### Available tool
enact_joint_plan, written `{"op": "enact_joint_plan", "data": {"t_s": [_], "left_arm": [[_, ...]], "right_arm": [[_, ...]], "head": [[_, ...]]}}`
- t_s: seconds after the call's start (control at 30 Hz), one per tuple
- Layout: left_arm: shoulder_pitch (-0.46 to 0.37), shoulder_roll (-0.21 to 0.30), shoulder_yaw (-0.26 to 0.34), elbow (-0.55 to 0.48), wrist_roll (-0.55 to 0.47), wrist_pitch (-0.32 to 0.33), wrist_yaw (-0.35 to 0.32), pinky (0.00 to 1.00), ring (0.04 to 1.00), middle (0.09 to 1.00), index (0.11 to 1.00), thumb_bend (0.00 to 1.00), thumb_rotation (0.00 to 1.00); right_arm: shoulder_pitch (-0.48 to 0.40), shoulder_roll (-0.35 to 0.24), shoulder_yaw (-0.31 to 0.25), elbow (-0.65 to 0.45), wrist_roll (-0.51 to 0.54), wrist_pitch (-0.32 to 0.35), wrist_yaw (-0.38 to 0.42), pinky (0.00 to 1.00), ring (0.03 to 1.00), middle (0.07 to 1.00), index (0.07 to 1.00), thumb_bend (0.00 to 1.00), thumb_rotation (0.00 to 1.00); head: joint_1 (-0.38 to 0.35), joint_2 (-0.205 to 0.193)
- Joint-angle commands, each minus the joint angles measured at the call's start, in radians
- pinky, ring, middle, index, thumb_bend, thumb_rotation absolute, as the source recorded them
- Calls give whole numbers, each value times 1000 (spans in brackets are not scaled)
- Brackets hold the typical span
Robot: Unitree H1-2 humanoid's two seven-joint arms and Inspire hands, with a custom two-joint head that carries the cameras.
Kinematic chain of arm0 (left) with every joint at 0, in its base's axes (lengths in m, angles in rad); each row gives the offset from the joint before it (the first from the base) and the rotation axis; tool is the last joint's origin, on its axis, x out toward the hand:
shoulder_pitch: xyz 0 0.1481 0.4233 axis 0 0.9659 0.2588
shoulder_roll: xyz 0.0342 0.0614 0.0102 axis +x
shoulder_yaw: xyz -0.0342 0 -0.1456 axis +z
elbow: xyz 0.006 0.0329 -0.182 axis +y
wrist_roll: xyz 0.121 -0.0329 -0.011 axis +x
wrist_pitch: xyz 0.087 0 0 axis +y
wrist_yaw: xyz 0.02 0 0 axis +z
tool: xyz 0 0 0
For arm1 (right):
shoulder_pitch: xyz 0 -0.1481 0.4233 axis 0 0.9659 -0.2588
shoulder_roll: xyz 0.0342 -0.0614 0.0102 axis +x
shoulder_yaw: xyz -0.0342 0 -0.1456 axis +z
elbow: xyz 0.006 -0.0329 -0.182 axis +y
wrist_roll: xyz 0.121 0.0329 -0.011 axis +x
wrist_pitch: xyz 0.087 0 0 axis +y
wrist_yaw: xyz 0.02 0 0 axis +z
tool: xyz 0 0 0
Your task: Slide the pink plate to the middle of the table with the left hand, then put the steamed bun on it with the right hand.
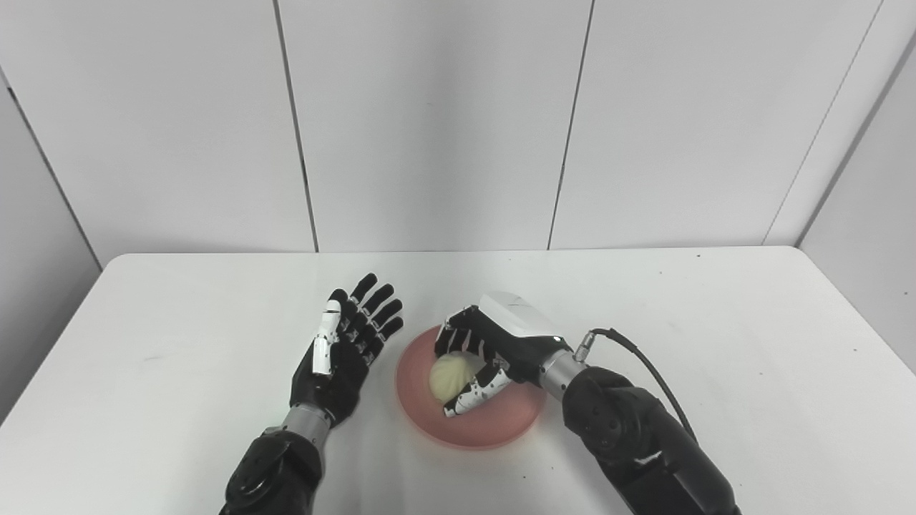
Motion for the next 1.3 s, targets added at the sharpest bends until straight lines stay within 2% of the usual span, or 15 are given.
{"op": "enact_joint_plan", "data": {"t_s": [0.0,0.17,0.4,0.63,0.73,0.77,0.83,0.87,0.97,1.07,1.17,1.27], "left_arm": [[93,-6,-18,64,42,150,60,909,898,911,918,448,1000],[97,-5,-24,50,46,155,66,907,896,906,915,447,1000],[97,-4,-30,50,44,151,68,904,894,904,916,446,1000],[96,-3,-31,55,46,146,70,900,890,900,911,450,1000],[96,-3,-30,53,43,152,69,901,890,900,913,447,1000],[95,-3,-28,53,40,154,68,900,890,901,913,445,1000],[96,-2,-26,52,36,157,67,901,889,901,914,445,1000],[97,-3,-26,49,36,158,68,899,888,900,914,446,1000],[101,-1,-30,38,37,163,67,900,891,903,918,445,1000],[101,-1,-30,37,37,162,66,909,894,908,922,438,1000],[96,-3,-25,49,35,157,69,909,892,907,919,442,1000],[92,-4,-22,60,35,150,71,906,897,910,920,442,1000]], "right_arm": [[-44,7,0,-7,-12,-27,-11,321,413,494,491,503,124],[-42,9,12,24,-33,-37,-26,295,394,491,491,504,124],[-50,9,16,76,-53,-42,-46,318,417,506,492,504,124],[-47,3,20,73,-70,-41,-45,284,382,488,493,506,130],[-50,-10,30,41,-92,-38,-28,391,504,598,496,506,148],[-51,-13,32,32,-96,-35,-22,427,546,640,680,574,347],[-53,-18,34,11,-106,-19,-1,479,627,720,808,638,522],[-55,-20,34,-1,-109,-8,13,527,720,816,872,692,638],[-54,-23,24,-35,-108,10,48,545,769,881,912,746,729],[-54,-23,15,-63,-108,21,73,526,769,911,944,808,805],[-52,-24,3,-92,-104,17,81,519,768,916,950,826,821],[-53,-26,-8,-126,-109,23,94,565,800,918,949,841,837]], "head": [[2,1],[3,6],[4,10],[4,10],[1,10],[1,10],[1,10],[1,10],[1,10],[1,13],[1,11],[1,11]]}}
